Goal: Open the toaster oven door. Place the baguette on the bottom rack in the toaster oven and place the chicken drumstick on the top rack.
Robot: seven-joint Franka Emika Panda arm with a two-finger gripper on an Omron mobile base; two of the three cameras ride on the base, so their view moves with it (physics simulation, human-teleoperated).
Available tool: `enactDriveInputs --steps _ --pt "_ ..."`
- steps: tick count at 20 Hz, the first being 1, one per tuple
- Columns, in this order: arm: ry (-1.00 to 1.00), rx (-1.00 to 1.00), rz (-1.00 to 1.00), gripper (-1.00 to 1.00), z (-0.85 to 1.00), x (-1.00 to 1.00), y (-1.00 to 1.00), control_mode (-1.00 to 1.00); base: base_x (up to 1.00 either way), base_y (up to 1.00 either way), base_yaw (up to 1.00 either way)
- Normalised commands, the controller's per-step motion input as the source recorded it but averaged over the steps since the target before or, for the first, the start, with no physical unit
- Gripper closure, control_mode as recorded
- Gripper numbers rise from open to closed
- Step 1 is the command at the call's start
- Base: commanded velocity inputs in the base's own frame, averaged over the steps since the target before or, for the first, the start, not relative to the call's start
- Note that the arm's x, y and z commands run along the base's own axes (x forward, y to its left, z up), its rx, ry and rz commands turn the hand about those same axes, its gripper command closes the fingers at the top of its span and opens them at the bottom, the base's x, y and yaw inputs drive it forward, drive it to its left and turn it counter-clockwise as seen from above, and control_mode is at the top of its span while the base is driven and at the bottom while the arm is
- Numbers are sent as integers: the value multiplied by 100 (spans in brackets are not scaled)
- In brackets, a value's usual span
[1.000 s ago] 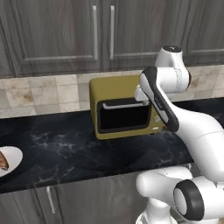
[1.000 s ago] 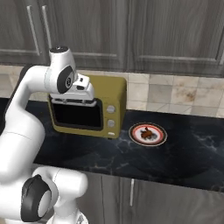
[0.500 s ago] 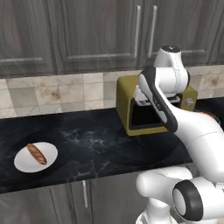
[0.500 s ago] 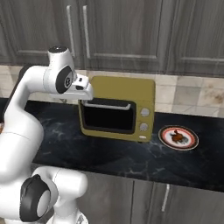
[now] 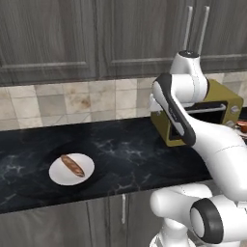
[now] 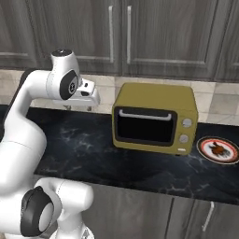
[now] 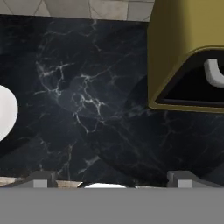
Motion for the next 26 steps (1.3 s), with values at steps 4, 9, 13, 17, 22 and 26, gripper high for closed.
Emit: enactDriveInputs --steps 4,9,13,17,22,26 --pt "0 0 0 -100 0 0 0 100 37 24 0" --pt "0 0 0 -100 0 0 0 100 45 0 0" --pt "0 0 0 -100 0 0 0 100 16 1 0" --pt "0 0 0 -100 0 0 0 100 1 0 0" --pt "0 0 0 -100 0 0 0 100 0 0 0" --pt "0 0 0 -100 0 0 0 100 0 0 0"
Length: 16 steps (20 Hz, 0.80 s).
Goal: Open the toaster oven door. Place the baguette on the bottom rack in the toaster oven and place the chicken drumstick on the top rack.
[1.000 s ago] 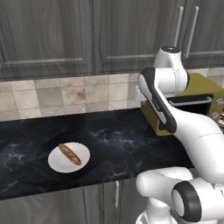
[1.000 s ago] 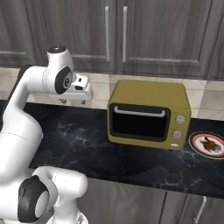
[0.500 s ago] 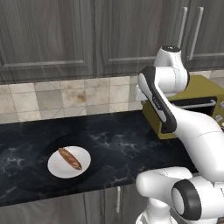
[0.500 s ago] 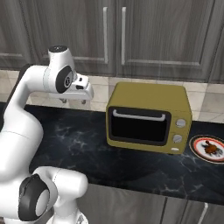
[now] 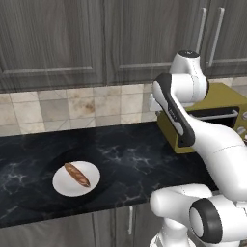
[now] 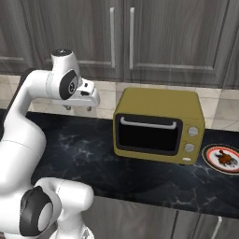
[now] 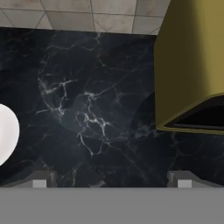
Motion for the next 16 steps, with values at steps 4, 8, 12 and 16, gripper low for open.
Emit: enactDriveInputs --steps 4,8,12,16 --pt "0 0 0 -100 0 0 0 -100 0 0 0" --pt "0 0 0 -100 0 0 0 -100 0 0 0" --pt "0 0 0 -100 0 0 0 -100 0 0 0" --pt "0 0 0 -100 -1 -7 0 -100 0 0 0"
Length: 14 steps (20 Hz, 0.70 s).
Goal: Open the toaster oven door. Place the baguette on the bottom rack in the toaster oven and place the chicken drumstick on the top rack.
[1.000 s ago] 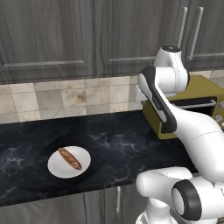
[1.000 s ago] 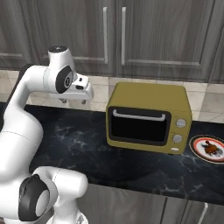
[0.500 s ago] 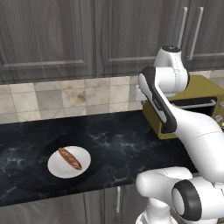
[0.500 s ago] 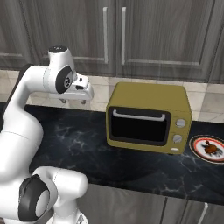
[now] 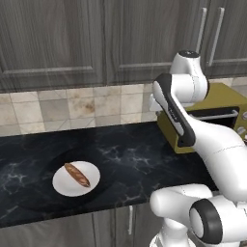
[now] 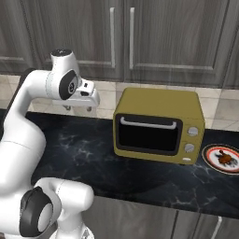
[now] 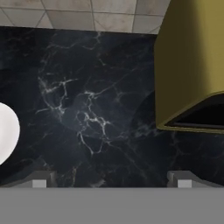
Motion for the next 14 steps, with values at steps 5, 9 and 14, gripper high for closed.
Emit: enactDriveInputs --steps 5,9,14 --pt "-11 2 0 -100 -1 -44 -1 -100 0 0 0" --pt "-29 6 -6 -100 0 -59 -9 -100 0 0 0" --pt "-11 11 -35 -100 0 -36 -26 -100 0 0 0"
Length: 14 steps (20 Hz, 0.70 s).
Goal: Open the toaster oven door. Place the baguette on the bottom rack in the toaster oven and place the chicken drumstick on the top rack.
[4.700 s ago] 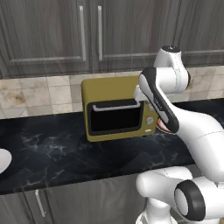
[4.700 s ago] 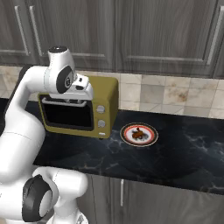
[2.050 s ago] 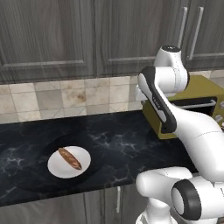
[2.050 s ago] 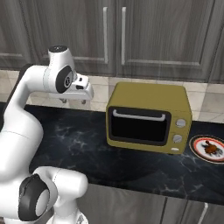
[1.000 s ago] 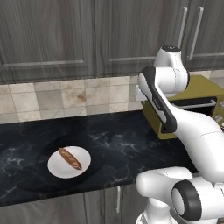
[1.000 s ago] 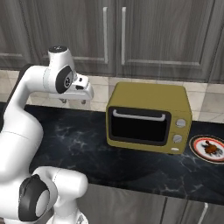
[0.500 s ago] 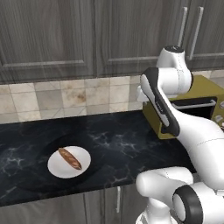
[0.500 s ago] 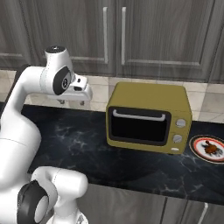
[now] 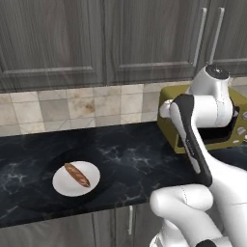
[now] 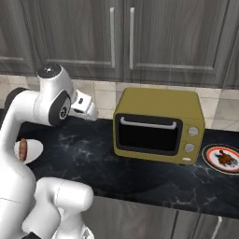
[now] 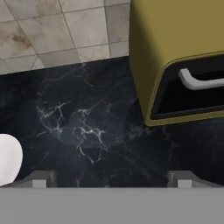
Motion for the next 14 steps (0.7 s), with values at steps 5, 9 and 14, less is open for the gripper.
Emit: enactDriveInputs --steps 5,9,14 --pt "1 14 -49 -100 0 -17 -38 -100 0 0 0" --pt "0 29 -29 -100 0 -14 -56 -100 0 0 0" --pt "2 32 -28 -100 0 -3 -62 -100 0 0 0"
